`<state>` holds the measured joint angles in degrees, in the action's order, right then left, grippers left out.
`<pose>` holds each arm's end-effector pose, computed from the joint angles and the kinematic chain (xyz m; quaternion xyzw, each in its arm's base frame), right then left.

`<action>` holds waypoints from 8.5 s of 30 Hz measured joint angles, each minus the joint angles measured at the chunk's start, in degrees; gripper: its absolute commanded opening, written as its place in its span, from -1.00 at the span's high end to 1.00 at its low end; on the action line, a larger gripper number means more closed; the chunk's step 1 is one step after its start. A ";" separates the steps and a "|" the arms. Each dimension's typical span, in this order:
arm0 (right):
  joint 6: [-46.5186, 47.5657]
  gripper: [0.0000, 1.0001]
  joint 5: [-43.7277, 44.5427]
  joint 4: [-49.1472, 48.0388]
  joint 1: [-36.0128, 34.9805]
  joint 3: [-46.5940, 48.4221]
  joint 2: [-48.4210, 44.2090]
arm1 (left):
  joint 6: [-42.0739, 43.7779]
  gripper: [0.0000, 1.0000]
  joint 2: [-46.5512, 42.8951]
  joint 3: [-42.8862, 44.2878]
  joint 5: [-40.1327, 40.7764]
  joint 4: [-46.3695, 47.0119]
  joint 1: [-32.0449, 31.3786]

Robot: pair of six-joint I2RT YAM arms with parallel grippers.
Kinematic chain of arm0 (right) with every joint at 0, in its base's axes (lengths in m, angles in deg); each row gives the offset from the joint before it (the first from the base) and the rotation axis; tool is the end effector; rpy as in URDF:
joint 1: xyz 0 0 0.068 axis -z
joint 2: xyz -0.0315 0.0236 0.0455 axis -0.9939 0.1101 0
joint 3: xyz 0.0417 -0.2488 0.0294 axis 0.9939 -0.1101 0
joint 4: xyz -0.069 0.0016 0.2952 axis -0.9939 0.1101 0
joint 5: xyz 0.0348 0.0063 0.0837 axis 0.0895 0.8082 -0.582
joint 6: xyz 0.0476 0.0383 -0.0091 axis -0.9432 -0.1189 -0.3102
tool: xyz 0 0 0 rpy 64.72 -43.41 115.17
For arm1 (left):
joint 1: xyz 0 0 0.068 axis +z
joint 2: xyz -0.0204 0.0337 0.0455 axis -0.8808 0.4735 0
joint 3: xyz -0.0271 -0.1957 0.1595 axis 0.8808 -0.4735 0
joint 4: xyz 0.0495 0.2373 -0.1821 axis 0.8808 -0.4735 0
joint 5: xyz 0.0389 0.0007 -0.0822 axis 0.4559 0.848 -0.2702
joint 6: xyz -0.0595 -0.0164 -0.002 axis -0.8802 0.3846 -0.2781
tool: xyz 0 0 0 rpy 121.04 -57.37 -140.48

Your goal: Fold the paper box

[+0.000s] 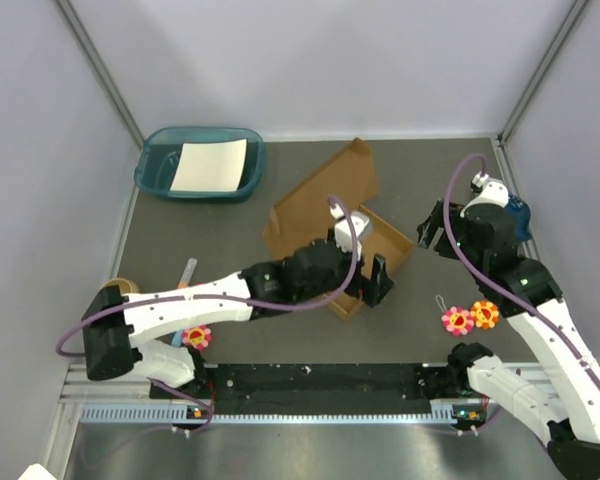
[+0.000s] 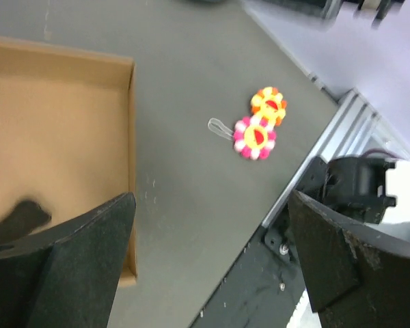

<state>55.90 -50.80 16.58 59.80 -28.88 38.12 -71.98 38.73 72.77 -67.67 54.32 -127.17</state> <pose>0.2068 0.0768 0.3495 0.1056 0.8498 0.1066 0.5052 0.1641 -0.3481 0.2972 0.2373 0.7693 -0.4006 0.4374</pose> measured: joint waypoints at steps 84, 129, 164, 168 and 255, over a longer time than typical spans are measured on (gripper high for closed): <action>-10.23 -0.25 -9.29 -25.20 -4.87 -22.58 15.41 | -34.40 -0.36 5.29 -24.96 13.31 0.94 33.77; 3.58 -0.29 -10.67 -15.34 -4.90 -10.16 -8.11 | 16.79 -0.69 3.85 -1.55 -36.20 5.22 54.60; 3.58 -0.32 -9.42 -15.10 -4.90 -10.08 -5.40 | 16.06 0.33 12.98 2.19 -44.17 9.16 55.74; 4.83 -0.34 -5.79 -13.64 -4.90 -7.96 -3.91 | 16.02 0.53 12.98 2.16 -44.74 9.49 55.74; 9.05 0.82 -14.53 -44.70 10.49 -7.78 24.06 | 16.52 1.00 6.51 -8.94 -25.05 22.91 43.98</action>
<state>64.95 -65.34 -28.12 70.29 -36.66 62.18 -55.46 45.24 63.83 -92.72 77.22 -83.19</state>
